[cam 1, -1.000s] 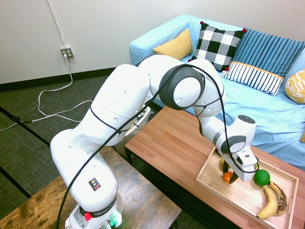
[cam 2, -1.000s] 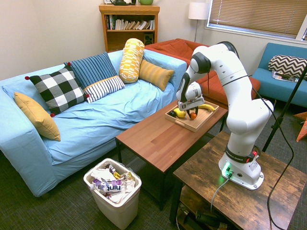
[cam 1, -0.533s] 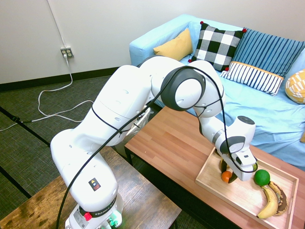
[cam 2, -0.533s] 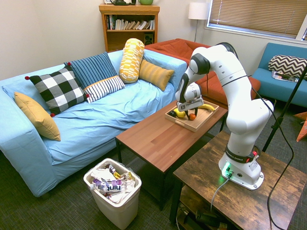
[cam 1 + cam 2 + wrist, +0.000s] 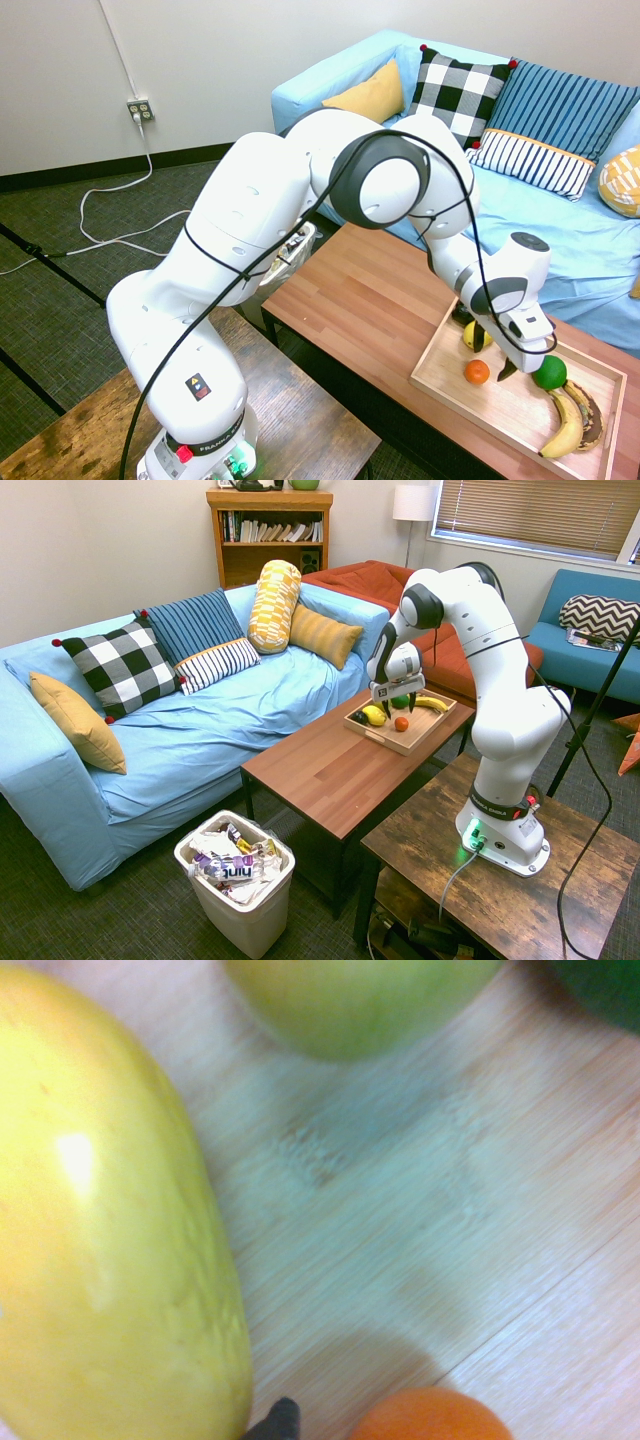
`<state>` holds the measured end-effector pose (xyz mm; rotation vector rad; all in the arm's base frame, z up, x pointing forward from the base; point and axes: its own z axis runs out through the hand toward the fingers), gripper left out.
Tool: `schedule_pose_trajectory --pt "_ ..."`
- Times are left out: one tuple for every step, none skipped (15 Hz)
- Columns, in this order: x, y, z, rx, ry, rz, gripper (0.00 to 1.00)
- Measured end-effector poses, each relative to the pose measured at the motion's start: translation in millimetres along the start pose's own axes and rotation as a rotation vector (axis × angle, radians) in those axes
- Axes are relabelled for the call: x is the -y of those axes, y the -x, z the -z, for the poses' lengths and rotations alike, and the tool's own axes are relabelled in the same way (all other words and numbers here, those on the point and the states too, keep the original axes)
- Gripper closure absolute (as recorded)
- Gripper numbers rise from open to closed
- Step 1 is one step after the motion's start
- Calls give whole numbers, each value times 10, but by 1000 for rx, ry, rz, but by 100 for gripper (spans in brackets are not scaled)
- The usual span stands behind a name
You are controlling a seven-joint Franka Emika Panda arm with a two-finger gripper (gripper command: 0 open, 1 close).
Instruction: Put the tangerine in the tray
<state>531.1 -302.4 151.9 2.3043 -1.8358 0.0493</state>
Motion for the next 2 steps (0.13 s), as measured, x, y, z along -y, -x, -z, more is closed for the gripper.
schedule_pose_trajectory --pt "-20 -20 140 0 -8 1 0" --pt "-44 -20 257 0 -15 3 0"
